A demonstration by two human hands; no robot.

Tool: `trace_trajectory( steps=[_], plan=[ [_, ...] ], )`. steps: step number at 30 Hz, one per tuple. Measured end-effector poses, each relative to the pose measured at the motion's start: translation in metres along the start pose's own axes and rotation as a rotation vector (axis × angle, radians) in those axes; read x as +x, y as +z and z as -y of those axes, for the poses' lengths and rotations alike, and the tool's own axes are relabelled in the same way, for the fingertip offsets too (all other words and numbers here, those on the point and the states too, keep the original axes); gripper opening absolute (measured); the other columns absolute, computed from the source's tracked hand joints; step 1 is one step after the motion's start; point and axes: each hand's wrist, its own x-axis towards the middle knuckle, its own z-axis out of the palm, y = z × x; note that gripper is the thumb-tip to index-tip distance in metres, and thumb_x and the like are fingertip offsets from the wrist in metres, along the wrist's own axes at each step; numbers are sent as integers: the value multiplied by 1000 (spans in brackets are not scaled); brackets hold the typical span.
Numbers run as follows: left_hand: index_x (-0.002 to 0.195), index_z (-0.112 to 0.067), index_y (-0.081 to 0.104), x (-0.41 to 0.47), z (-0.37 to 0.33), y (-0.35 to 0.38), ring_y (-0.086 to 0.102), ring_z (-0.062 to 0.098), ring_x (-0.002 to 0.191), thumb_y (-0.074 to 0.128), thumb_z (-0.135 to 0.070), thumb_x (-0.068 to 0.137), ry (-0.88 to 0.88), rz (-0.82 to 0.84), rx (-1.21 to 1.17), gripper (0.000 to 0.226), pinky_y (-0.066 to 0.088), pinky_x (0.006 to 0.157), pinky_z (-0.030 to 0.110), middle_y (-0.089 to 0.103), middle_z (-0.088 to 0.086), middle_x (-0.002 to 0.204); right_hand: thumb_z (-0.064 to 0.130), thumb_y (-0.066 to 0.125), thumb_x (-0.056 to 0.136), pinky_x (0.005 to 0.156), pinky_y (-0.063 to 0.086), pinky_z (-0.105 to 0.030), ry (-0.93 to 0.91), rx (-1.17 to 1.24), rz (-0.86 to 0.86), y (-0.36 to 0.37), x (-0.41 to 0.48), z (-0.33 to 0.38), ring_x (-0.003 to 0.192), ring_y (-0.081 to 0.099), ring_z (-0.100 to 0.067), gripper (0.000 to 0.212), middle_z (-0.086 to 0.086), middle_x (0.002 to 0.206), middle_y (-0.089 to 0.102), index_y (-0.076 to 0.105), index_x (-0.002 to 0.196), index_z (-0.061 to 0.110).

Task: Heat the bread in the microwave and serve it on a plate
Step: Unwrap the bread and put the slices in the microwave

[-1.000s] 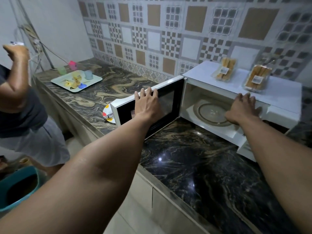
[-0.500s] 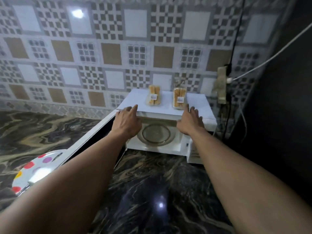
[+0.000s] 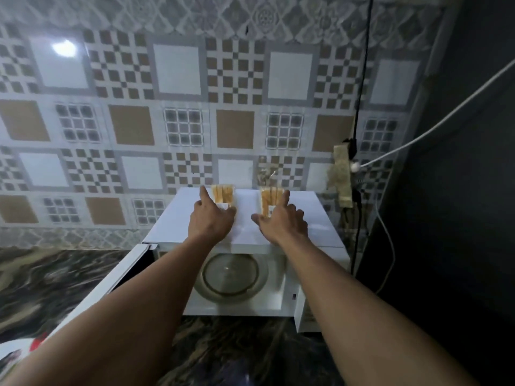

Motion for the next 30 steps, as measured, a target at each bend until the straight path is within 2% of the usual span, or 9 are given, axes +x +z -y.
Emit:
trace_trajectory(
  steps=[3, 6, 9, 12, 20, 25, 30],
  plan=[
    [158, -19, -6, 19, -2, 14, 41, 40, 139, 69, -51, 86, -57, 30, 54, 109, 38, 111, 53, 36, 18, 157, 65, 66, 80, 108, 30, -50, 64, -29, 1, 11, 13, 3, 134, 36, -39, 121, -20, 151, 35, -13, 155, 13],
    [158, -14, -1, 25, -1, 25, 39, 40, 139, 74, -60, 77, -92, 9, 233, 120, 34, 111, 51, 39, 18, 154, 57, 72, 78, 106, 34, -47, 122, -39, -6, 18, 23, 5, 129, 40, -39, 116, -22, 145, 39, -1, 153, 8],
    [149, -10, 18, 24, -4, 27, 41, 39, 134, 78, -54, 73, -118, -17, 310, 106, 35, 106, 48, 46, 19, 145, 51, 75, 74, 100, 40, -45, 145, -9, -26, 18, 26, 5, 119, 45, -38, 97, -21, 133, 46, 19, 141, 10],
    [144, -11, 26, 23, -6, 25, 43, 39, 131, 78, -51, 75, -136, -19, 299, 95, 37, 103, 46, 48, 18, 141, 48, 77, 74, 94, 41, -43, 174, 12, -33, 16, 22, 6, 112, 48, -36, 87, -20, 127, 48, 23, 133, 13],
    [135, -12, 33, -13, 0, 9, 47, 40, 125, 80, -48, 71, -139, -44, 227, 88, 41, 100, 48, 53, 18, 133, 47, 79, 70, 92, 44, -43, 200, 48, -67, 3, -19, 0, 112, 49, -36, 89, -20, 126, 50, 25, 132, 13],
    [124, -10, 37, -64, 2, -14, 52, 39, 115, 77, -47, 73, -81, -71, 193, 74, 43, 94, 45, 58, 19, 121, 45, 79, 71, 89, 44, -41, 207, 56, -99, -13, -73, -6, 110, 50, -36, 88, -21, 121, 52, 26, 133, 12],
    [123, -12, 36, -125, 10, -37, 55, 38, 110, 78, -52, 70, -71, -72, 152, 79, 49, 91, 47, 59, 18, 117, 44, 80, 71, 84, 46, -42, 215, 60, -130, -21, -138, -10, 106, 51, -36, 90, -20, 117, 53, 25, 135, 12]
  ],
)
